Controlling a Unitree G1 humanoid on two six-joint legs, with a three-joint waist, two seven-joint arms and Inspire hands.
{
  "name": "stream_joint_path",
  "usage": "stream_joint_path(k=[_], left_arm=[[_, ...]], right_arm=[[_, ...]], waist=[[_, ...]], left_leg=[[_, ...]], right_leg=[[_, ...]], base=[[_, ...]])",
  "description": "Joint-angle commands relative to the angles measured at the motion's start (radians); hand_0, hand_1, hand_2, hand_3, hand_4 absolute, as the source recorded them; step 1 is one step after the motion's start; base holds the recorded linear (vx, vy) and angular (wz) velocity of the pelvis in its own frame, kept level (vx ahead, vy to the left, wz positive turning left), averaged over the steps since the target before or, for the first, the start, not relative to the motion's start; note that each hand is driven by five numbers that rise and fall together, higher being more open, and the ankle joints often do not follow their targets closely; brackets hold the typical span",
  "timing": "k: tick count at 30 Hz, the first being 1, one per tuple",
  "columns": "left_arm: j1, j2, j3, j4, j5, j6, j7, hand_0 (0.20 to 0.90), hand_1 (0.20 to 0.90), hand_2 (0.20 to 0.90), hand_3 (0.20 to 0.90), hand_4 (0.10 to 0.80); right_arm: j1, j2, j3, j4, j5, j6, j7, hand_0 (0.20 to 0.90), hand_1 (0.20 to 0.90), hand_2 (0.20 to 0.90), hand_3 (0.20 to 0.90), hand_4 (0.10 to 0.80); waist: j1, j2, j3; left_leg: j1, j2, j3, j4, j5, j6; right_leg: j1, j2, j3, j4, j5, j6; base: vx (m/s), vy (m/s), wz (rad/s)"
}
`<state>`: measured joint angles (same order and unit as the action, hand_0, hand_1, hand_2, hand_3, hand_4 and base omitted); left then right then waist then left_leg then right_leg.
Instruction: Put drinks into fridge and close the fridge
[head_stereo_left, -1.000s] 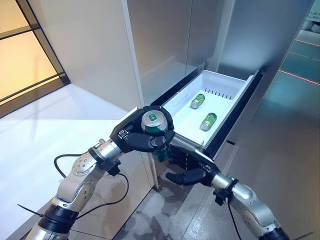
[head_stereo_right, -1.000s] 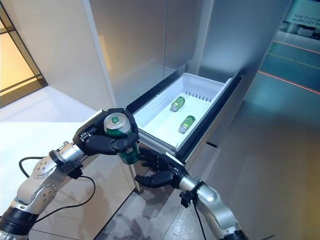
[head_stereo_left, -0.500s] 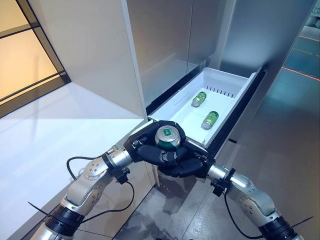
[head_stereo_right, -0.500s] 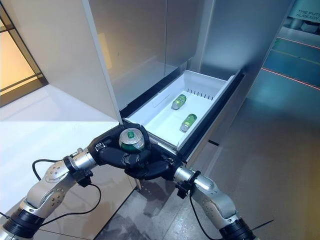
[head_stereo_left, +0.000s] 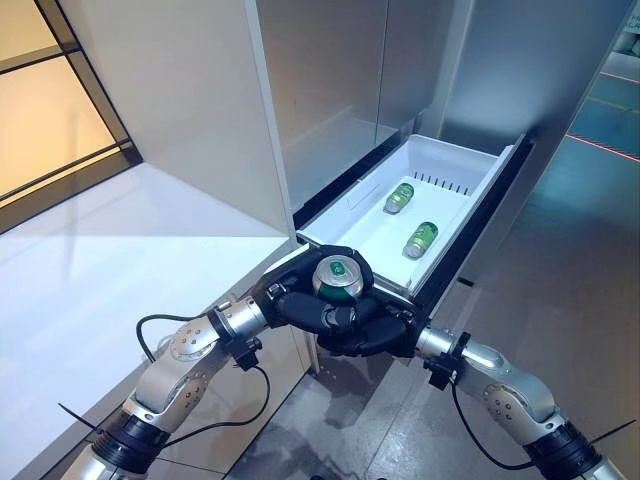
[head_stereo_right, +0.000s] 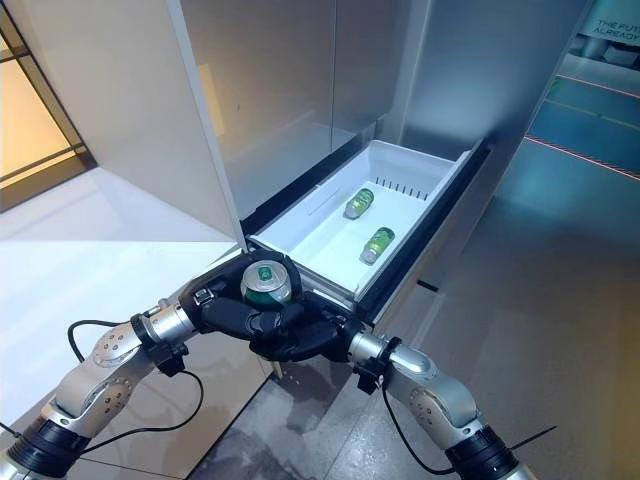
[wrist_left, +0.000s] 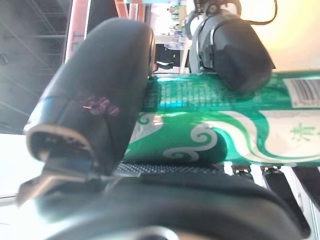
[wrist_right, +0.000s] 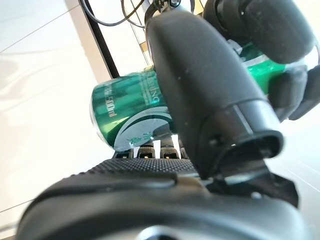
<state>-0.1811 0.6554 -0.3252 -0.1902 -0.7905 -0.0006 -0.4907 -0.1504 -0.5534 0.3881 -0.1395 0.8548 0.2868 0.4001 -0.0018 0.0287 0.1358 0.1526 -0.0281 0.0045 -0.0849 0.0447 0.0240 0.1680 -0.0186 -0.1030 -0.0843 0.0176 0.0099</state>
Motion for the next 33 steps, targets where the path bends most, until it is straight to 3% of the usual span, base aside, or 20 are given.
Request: stream_joint_path(k=[1,11,20,21,22,23,24,33], left_arm=[[-0.179,-0.122,-0.011,-0.119,-0.195,-0.139,-0.014,0.3,0.3,0.3,0.2,0.1],[-0.169,-0.229,-0.066,-0.135,-0.292,-0.087,0.015,0.3,0.3,0.3,0.2,0.1],[-0.153,-0.254,-0.08,-0.128,-0.273,-0.081,0.042,0.3,0.3,0.3,0.2,0.1],[-0.149,-0.257,-0.078,-0.125,-0.268,-0.078,0.041,0.3,0.3,0.3,0.2,0.1],[-0.147,-0.257,-0.08,-0.124,-0.264,-0.077,0.045,0.3,0.3,0.3,0.2,0.1],[-0.147,-0.257,-0.08,-0.124,-0.264,-0.077,0.045,0.3,0.3,0.3,0.2,0.1],[-0.147,-0.256,-0.079,-0.122,-0.263,-0.074,0.047,0.3,0.3,0.3,0.2,0.1],[-0.146,-0.237,-0.086,-0.112,-0.247,-0.088,0.055,0.3,0.3,0.3,0.2,0.1]], right_arm=[[-0.125,0.156,0.085,-0.175,0.205,-0.074,0.041,0.3,0.3,0.3,0.2,0.1],[-0.131,0.216,0.128,-0.189,0.193,-0.104,0.022,0.3,0.3,0.3,0.2,0.1],[-0.134,0.213,0.131,-0.195,0.193,-0.108,0.006,0.3,0.3,0.3,0.2,0.1],[-0.133,0.214,0.129,-0.197,0.192,-0.104,0.009,0.373,0.373,0.373,0.285,0.185],[-0.132,0.213,0.128,-0.201,0.192,-0.095,0.008,0.646,0.646,0.646,0.604,0.504],[-0.132,0.213,0.128,-0.201,0.192,-0.095,0.008,0.646,0.646,0.646,0.604,0.504],[-0.134,0.212,0.126,-0.202,0.199,-0.081,0.003,0.9,0.9,0.9,0.9,0.8],[-0.155,0.174,0.125,-0.205,0.25,0.014,-0.013,0.9,0.9,0.9,0.9,0.8]], waist=[[-0.002,-0.033,-0.057],[-0.007,-0.038,-0.055],[-0.009,-0.038,-0.054],[-0.009,-0.038,-0.054],[-0.01,-0.038,-0.053],[-0.009,-0.038,-0.053],[-0.01,-0.038,-0.052],[-0.01,-0.04,-0.054]], left_leg=[[0.026,-0.031,0.025,0.007,-0.071,0.014],[0.029,-0.034,0.021,0.009,-0.072,0.017],[0.029,-0.036,0.021,0.014,-0.074,0.021],[0.029,-0.038,0.019,0.014,-0.075,0.022],[0.03,-0.038,0.018,0.014,-0.075,0.022],[0.03,-0.038,0.018,0.014,-0.075,0.022],[0.031,-0.039,0.016,0.014,-0.076,0.023],[0.034,-0.043,0.008,0.017,-0.078,0.024]], right_leg=[[-0.022,0.014,0.024,0.04,-0.02,0.043],[-0.021,0.018,0.038,0.041,-0.019,0.043],[-0.023,0.02,0.045,0.045,-0.02,0.041],[-0.023,0.021,0.047,0.047,-0.021,0.041],[-0.023,0.021,0.048,0.048,-0.021,0.04],[-0.023,0.021,0.048,0.048,-0.021,0.04],[-0.022,0.022,0.05,0.048,-0.022,0.04],[-0.02,0.023,0.055,0.052,-0.024,0.04]], base=[[0.0,0.0,0.0],[0.0,0.0,0.0],[0.0,0.0,0.0],[0.0,0.0,0.0],[0.0,0.0,0.0],[0.0,0.0,0.0],[0.0,0.0,0.0],[0.0,0.0,0.0]])
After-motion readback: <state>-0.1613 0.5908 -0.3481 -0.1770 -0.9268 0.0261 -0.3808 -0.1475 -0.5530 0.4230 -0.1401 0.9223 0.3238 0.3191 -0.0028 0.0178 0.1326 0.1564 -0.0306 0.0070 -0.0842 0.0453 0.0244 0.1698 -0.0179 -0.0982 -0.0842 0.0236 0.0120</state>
